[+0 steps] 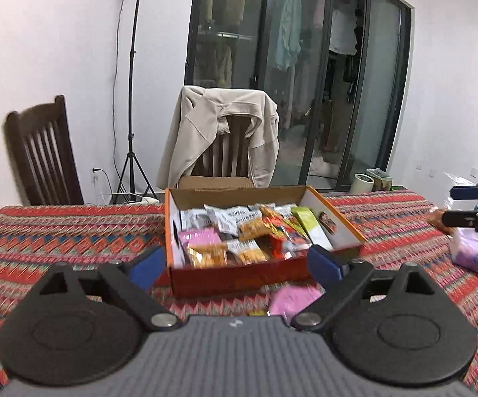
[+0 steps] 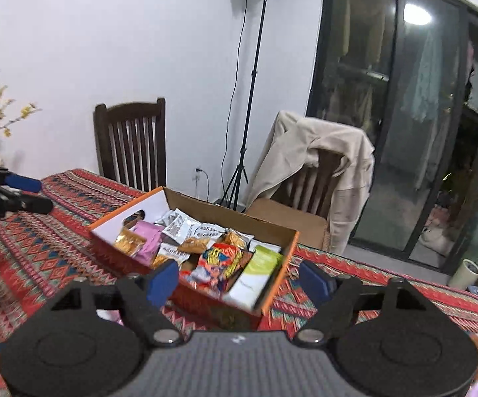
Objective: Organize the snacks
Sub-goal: 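Move both tools back over the green bar and pink packets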
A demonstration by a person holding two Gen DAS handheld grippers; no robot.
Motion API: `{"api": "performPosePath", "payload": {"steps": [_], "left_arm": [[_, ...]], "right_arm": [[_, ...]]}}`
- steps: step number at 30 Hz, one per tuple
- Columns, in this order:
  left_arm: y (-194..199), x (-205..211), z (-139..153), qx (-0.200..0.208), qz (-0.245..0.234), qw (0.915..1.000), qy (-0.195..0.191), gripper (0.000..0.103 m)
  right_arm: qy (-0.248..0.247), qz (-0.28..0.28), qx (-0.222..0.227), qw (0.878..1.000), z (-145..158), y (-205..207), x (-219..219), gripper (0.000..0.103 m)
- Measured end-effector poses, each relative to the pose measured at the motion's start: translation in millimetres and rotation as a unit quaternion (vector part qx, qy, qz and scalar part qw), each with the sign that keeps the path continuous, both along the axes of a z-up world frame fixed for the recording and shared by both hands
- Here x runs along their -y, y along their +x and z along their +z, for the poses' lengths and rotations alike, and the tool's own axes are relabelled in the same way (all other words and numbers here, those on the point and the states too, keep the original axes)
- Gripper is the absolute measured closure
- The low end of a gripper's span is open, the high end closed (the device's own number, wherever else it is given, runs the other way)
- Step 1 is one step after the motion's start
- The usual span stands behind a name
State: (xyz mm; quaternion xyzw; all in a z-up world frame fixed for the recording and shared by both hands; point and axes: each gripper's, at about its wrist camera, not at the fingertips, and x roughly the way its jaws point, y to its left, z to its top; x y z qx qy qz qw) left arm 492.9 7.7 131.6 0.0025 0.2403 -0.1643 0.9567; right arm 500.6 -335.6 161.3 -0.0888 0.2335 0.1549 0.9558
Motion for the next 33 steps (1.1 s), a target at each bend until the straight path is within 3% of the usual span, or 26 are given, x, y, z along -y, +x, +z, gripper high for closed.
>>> {"api": "performPosePath", "payload": {"steps": [6, 15, 24, 28, 33], "left_arm": [[-104, 1, -8, 0.011, 0.015, 0.9996, 0.019, 0.003], [-214, 10, -36, -0.004, 0.034, 0.9994, -0.003, 0.001], [-256, 3, -93, -0.114, 0.102, 0.9882, -0.012, 0.001], [-265, -5, -96, -0.123, 0.115, 0.9857, -0.015, 0.001], [-275, -8, -90, -0.110, 0.111, 0.9876, -0.013, 0.001]], "right_arm": [[0.013, -0.003, 0.014, 1.000, -6, -103, 19, 0.014], [0.039, -0.022, -0.003, 0.999, -54, -224, 29, 0.008], [0.076, -0.045, -0.062, 0.994, -118, -301, 27, 0.008], [0.086, -0.045, -0.089, 0.991, -136, -325, 27, 0.008], [0.092, -0.058, -0.090, 0.990, -138, -342, 33, 0.008]]}}
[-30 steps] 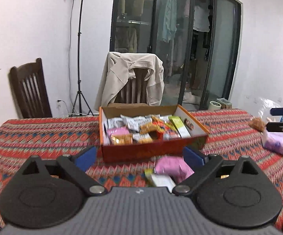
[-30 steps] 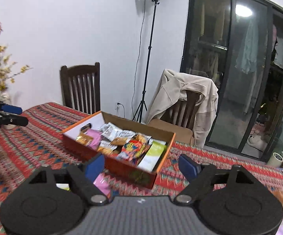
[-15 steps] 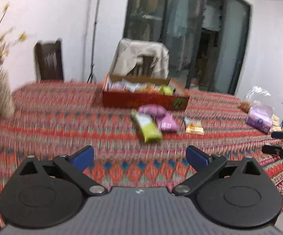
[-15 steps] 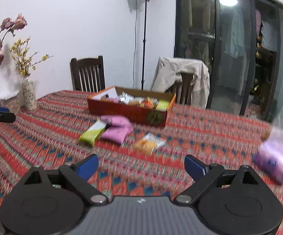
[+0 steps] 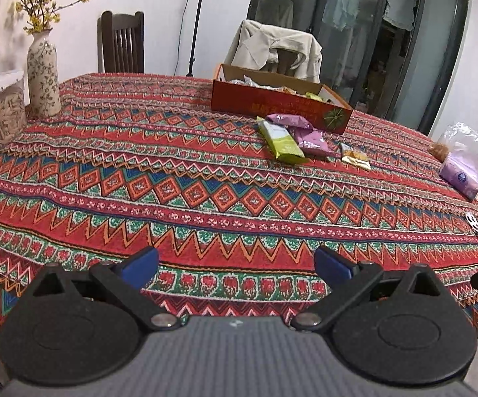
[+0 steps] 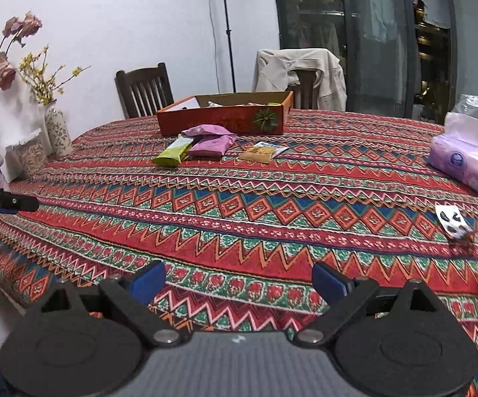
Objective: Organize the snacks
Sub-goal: 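Move both tools back over the green bar and pink packets, then grasp the green bar with the left tool while the right tool grasps a pink packet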
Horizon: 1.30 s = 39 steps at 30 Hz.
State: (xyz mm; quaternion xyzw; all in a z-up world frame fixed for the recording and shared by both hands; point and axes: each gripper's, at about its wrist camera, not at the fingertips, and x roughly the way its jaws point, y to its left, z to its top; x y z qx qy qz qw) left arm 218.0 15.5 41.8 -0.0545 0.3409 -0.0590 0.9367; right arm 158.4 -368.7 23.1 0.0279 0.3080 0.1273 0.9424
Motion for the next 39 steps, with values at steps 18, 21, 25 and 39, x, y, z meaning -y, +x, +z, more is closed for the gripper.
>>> {"api": "performPosePath", "payload": {"steps": [18, 21, 25, 39], "left_arm": [[86, 26, -17, -0.024, -0.029, 0.9993, 0.003, 0.001], [114, 34, -20, -0.021, -0.043, 0.9988, 0.009, 0.001], [161, 46, -23, -0.016, -0.062, 0.9979, 0.007, 0.001], [309, 82, -57, -0.036, -0.045, 0.9977, -0.035, 0.028]], "right_arm": [[0.010, -0.017, -0.012, 1.000, -6, 61, -1, 0.008], [0.009, -0.011, -0.013, 1.000, -8, 88, -7, 0.008], [0.003, 0.000, -0.009, 1.000, -7, 126, -17, 0.008], [0.012, 0.071, 0.017, 0.997, 16, 270, -75, 0.008]]}}
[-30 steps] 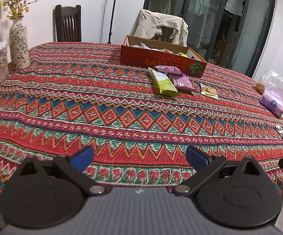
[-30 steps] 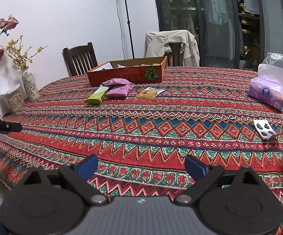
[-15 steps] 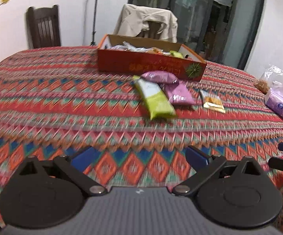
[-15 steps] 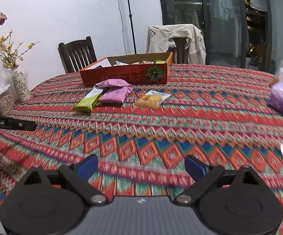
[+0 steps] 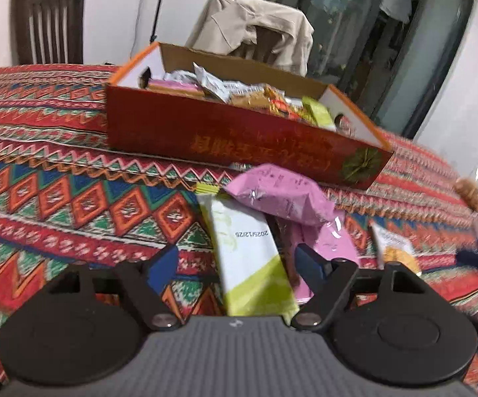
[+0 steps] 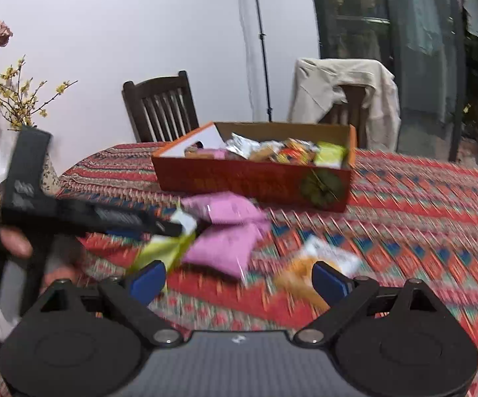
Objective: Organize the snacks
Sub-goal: 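Grasp the green bar with the left tool while the right tool grasps a pink packet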
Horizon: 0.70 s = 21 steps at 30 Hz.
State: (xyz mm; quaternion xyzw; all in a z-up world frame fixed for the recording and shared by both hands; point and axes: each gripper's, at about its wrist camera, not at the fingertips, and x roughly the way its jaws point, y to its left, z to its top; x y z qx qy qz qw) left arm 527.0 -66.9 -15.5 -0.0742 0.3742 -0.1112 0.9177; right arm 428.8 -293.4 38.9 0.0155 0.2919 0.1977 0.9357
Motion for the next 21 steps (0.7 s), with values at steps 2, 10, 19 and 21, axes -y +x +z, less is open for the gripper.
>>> {"api": "performPosePath", "payload": {"steps": [2, 10, 19, 21], "left_arm": [[-1, 7, -4, 0.021, -0.006, 0.9992, 0.034, 0.034], [-7, -20, -2, 0.014, -0.019, 0.9982, 0.054, 0.064], [0, -40, 0, 0.022, 0.014, 0.9970, 0.072, 0.063], [-2, -39, -1, 0.025, 0.014, 0.9966, 0.077, 0.063]], "right_arm": [[-0.008, 0.009, 0.004, 1.000, 3, 19, -12, 0.009], [-0.038, 0.041, 0.010, 0.998, -2, 99, -54, 0.010], [-0.091, 0.080, -0.039, 0.992, -42, 156, -96, 0.039], [-0.084, 0.078, -0.026, 0.993, -37, 147, -97, 0.039]]}}
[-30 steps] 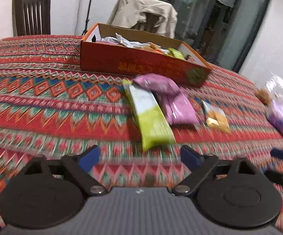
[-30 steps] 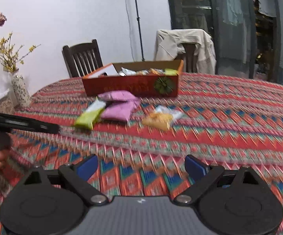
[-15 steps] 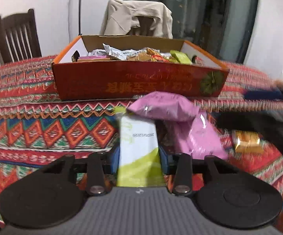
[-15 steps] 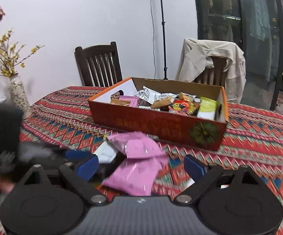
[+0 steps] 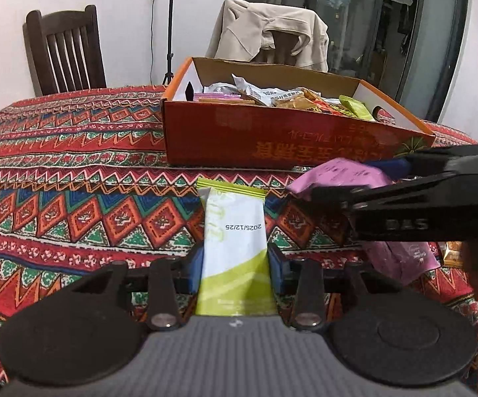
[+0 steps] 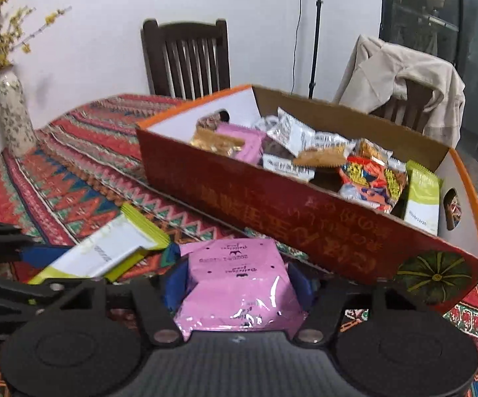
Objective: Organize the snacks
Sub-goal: 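Grasp the green bar with the left tool while the right tool grasps a pink packet, then lift the green bar and pink packet and carry them over the box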
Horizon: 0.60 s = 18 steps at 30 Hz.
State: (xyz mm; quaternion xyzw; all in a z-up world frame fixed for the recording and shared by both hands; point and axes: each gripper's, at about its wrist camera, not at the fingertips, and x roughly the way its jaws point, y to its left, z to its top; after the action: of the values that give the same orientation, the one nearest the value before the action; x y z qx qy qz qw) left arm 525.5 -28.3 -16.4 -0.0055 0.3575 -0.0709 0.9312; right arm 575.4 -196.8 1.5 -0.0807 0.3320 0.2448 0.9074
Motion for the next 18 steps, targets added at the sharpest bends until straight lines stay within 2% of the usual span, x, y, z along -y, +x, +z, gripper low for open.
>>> {"api": "performPosePath", "payload": {"steps": [6, 9, 11, 14, 18], "left_arm": [[-2, 3, 0, 0.004, 0.007, 0.9999, 0.012, 0.064], [-7, 5, 2, 0.003, 0.009, 0.9998, 0.020, 0.065], [-16, 2, 7, -0.004, 0.012, 0.9999, 0.009, 0.065], [-54, -2, 23, 0.001, -0.020, 0.9994, -0.029, 0.065], [-127, -8, 42, 0.029, -0.045, 0.9972, -0.054, 0.065]], "right_arm": [[-0.010, -0.022, 0.075, 0.997, 32, -55, 13, 0.040], [0.007, -0.041, 0.093, 0.995, 44, -99, 36, 0.040], [0.014, -0.052, 0.094, 0.994, 46, -129, 54, 0.040], [-0.001, -0.050, 0.090, 0.995, 40, -174, 78, 0.040], [-0.007, -0.087, 0.069, 0.994, 27, -228, 109, 0.039]]}}
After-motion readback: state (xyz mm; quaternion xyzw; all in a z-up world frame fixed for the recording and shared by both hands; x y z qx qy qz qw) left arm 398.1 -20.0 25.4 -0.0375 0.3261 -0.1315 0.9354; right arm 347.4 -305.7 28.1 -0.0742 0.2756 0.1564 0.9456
